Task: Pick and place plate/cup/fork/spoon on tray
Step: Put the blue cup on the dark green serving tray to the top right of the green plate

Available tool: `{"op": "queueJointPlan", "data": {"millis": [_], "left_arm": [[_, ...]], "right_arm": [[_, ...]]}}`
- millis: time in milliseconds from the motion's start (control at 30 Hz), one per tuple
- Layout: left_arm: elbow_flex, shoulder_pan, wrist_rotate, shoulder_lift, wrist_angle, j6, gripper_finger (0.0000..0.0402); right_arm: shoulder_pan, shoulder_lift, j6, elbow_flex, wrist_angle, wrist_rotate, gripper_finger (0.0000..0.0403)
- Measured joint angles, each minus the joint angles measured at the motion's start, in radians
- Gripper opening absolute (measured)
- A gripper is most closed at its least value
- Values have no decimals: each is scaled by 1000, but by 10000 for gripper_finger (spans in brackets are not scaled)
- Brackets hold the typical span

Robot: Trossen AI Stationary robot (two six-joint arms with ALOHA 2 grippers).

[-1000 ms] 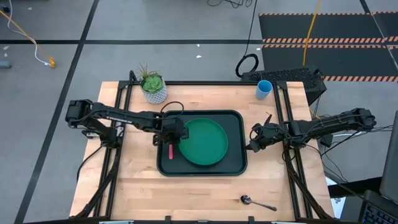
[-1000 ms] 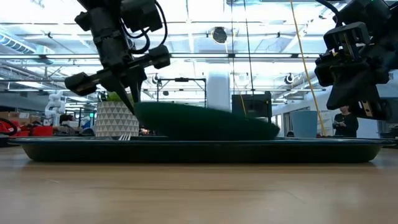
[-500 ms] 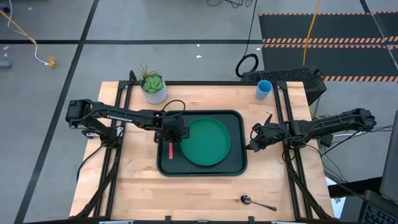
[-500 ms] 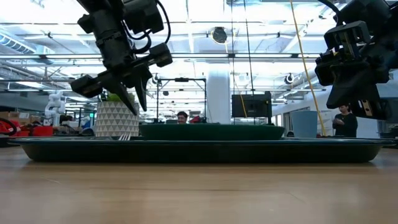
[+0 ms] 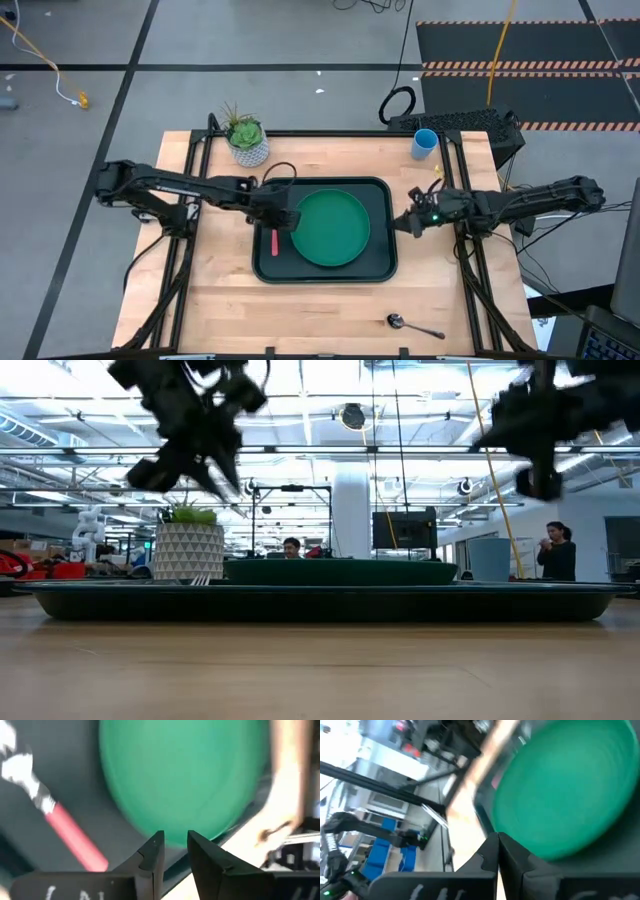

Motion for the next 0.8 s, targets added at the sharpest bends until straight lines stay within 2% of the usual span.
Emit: {"op": "queueJointPlan", "data": {"millis": [133,233,367,433,500,600,800], "left_arm": [[-1,-15,-172,-120,115,142,85],[0,-16,-282,-214,265,300,85],[0,-7,-314,-315,555,601,85],[1,-3,-313,-360,676,700,85],[1,11,-311,-401,755,751,85],[1,44,-313,-464,766,766,86],[1,102,-312,-576,544,766,85]], "right_arm": [[-20,0,-98,85,52,84,0],[-48,1,-194,119,285,124,0],[-103,5,-361,143,641,176,0],[-129,3,-460,186,674,201,0],[-153,7,-563,264,607,226,0],[-176,39,-725,429,350,322,0],[-207,209,-920,773,-263,707,0]]}}
